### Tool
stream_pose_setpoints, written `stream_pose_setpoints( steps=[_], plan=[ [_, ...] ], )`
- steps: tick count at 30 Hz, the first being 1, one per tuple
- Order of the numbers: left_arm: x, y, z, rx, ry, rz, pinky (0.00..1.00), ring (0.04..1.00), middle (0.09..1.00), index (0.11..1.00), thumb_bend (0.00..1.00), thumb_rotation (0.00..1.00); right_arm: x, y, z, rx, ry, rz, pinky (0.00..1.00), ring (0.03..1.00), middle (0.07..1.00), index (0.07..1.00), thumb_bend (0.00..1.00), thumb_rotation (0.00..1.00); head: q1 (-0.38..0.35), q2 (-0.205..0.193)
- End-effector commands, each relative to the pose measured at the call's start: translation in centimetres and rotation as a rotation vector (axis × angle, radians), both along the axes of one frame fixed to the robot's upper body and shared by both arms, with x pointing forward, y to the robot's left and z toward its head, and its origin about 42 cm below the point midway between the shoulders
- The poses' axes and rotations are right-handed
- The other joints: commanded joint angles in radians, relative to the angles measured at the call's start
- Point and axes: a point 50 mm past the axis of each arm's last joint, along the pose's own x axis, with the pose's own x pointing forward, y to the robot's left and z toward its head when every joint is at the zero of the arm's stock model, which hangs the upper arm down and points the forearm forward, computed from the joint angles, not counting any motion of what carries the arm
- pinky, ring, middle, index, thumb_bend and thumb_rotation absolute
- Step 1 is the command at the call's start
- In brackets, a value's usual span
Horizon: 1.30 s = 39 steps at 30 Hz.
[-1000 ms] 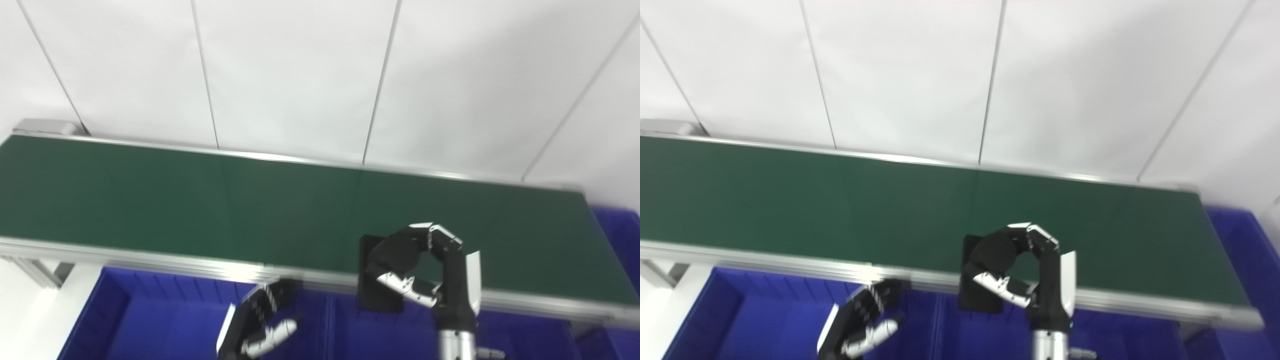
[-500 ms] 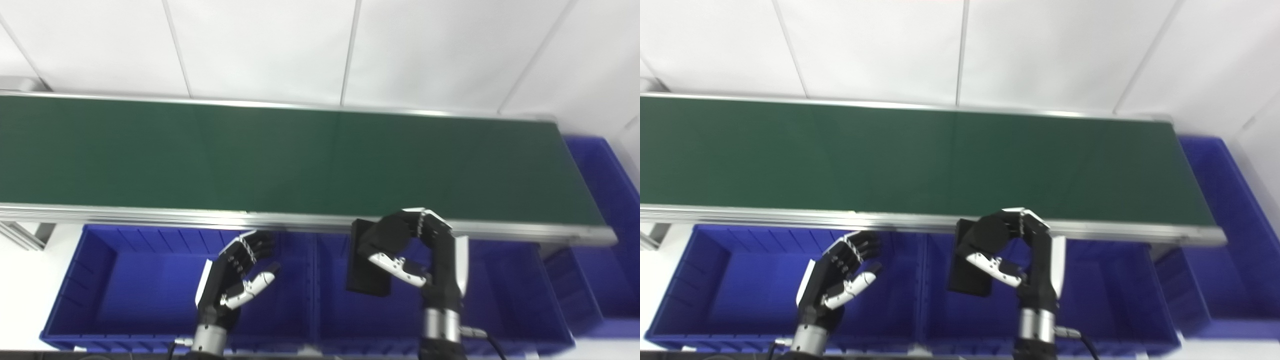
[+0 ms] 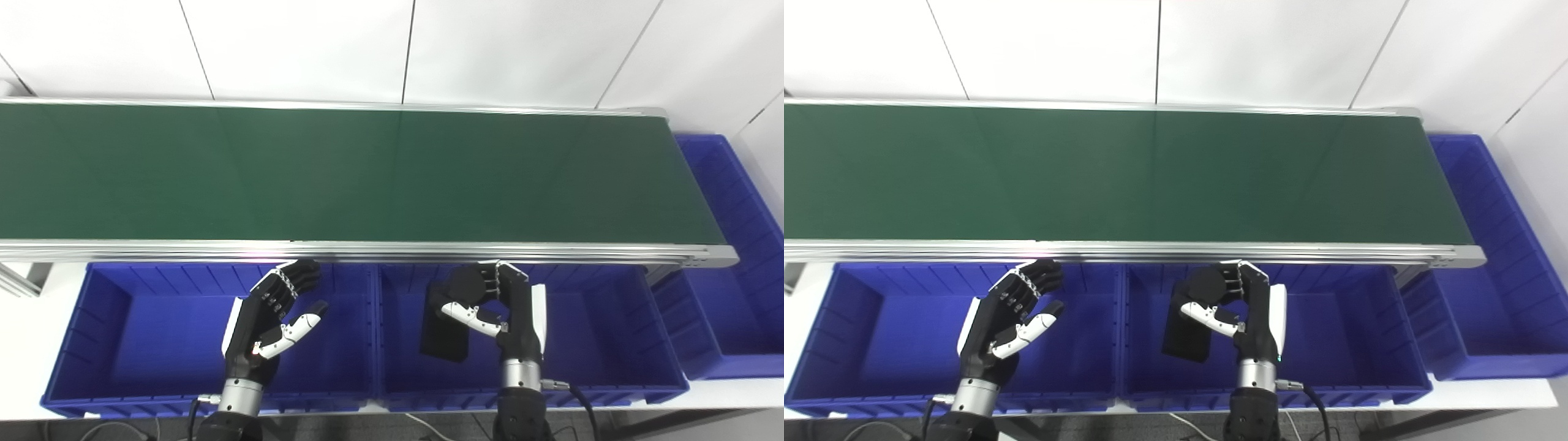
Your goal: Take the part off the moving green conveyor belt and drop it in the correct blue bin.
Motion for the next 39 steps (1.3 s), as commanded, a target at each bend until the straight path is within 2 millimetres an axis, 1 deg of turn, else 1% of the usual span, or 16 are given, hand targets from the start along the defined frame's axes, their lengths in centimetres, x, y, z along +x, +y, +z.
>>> stream_pose_setpoints(
  steps=[1,4,7,8,10,12,14,15,17,19,21,24,26,28,33,39],
  plan=[
    [0.7,0.1,1.0,-0.008,-0.068,0.005,0.74,0.725,0.725,0.679,0.57,0.07,1.2,-0.3,0.3,-0.003,-0.05,-0.035,0.38,0.456,0.223,0.226,0.46,0.0,0.002,-0.002],
    [0.8,0.1,0.9,-0.007,-0.066,0.002,0.74,0.73,0.724,0.679,0.55,0.05,1.7,-0.8,-0.5,-0.033,-0.047,-0.062,0.37,0.465,0.294,0.299,0.46,0.0,0.005,-0.006],
    [0.8,0.1,0.8,-0.006,-0.064,-0.003,0.75,0.729,0.728,0.683,0.54,0.06,1.7,-0.9,-0.2,-0.083,-0.036,-0.034,0.38,0.47,0.496,0.573,0.49,0.0,0.009,-0.012],
    [0.8,0.2,0.8,-0.004,-0.063,-0.002,0.75,0.728,0.729,0.684,0.53,0.06,1.6,-0.8,-0.1,-0.109,-0.039,-0.021,0.47,0.562,0.495,0.633,0.52,0.0,0.009,-0.012],
    [0.8,0.1,0.8,-0.004,-0.061,0.0,0.75,0.731,0.728,0.684,0.53,0.05,1.3,-0.8,0.1,-0.171,-0.034,0.016,0.61,0.721,0.732,0.777,0.64,0.02,0.011,-0.013],
    [0.8,0.0,0.8,-0.006,-0.061,0.001,0.75,0.732,0.728,0.682,0.54,0.06,1.1,-0.7,0.4,-0.208,-0.011,0.07,0.74,0.851,0.871,0.938,0.72,0.24,0.017,-0.014],
    [0.8,-0.1,0.8,-0.001,-0.061,0.004,0.75,0.729,0.726,0.681,0.55,0.06,0.8,-0.6,0.9,-0.211,-0.002,0.115,0.78,0.887,0.918,0.975,0.78,0.33,0.02,-0.014],
    [0.8,-0.1,0.8,0.002,-0.061,0.007,0.74,0.726,0.723,0.679,0.56,0.07,0.6,-0.5,1.1,-0.201,-0.008,0.137,0.82,0.941,0.967,0.99,0.87,0.43,0.022,-0.016],
    [0.9,-0.2,0.9,0.006,-0.06,0.009,0.74,0.726,0.722,0.68,0.56,0.06,0.3,-0.4,1.4,-0.193,-0.013,0.183,0.86,0.985,0.992,0.998,0.96,0.52,0.024,-0.018],
    [1.0,-0.3,0.9,0.007,-0.06,0.01,0.74,0.728,0.723,0.683,0.55,0.05,-0.1,-0.2,1.7,-0.183,-0.022,0.216,0.79,0.998,0.999,1.0,1.0,0.65,0.026,-0.019],
    [1.0,-0.3,0.9,0.006,-0.06,0.011,0.74,0.725,0.721,0.682,0.54,0.05,-0.5,0.1,2.2,-0.151,-0.035,0.237,0.72,0.996,1.0,1.0,1.0,0.69,0.026,-0.021],
    [1.0,-0.4,0.8,0.004,-0.058,0.011,0.73,0.724,0.722,0.681,0.54,0.05,-1.2,0.9,3.1,-0.124,-0.048,0.25,0.71,1.0,1.0,1.0,1.0,0.71,0.028,-0.021],
    [1.1,-0.4,0.7,0.005,-0.055,0.008,0.73,0.724,0.723,0.683,0.55,0.06,-1.6,1.2,3.7,-0.117,-0.056,0.259,0.7,1.0,1.0,1.0,1.0,0.72,0.028,-0.021],
    [1.2,-0.5,0.6,0.004,-0.053,0.007,0.73,0.725,0.721,0.683,0.53,0.04,-1.9,1.2,4.4,-0.116,-0.063,0.28,0.77,1.0,1.0,1.0,1.0,0.7,0.031,-0.031],
    [1.4,-0.9,0.7,0.002,-0.053,0.008,0.72,0.717,0.71,0.676,0.53,0.04,-2.6,1.1,5.8,-0.143,-0.121,0.304,0.87,1.0,1.0,1.0,1.0,0.52,0.046,-0.037],
    [1.6,-1.4,0.7,0.004,-0.054,0.0,0.72,0.727,0.726,0.682,0.54,0.05,-2.3,0.5,6.8,-0.134,-0.205,0.345,0.86,0.94,0.988,0.986,0.86,0.38,0.089,-0.051]
  ],
)
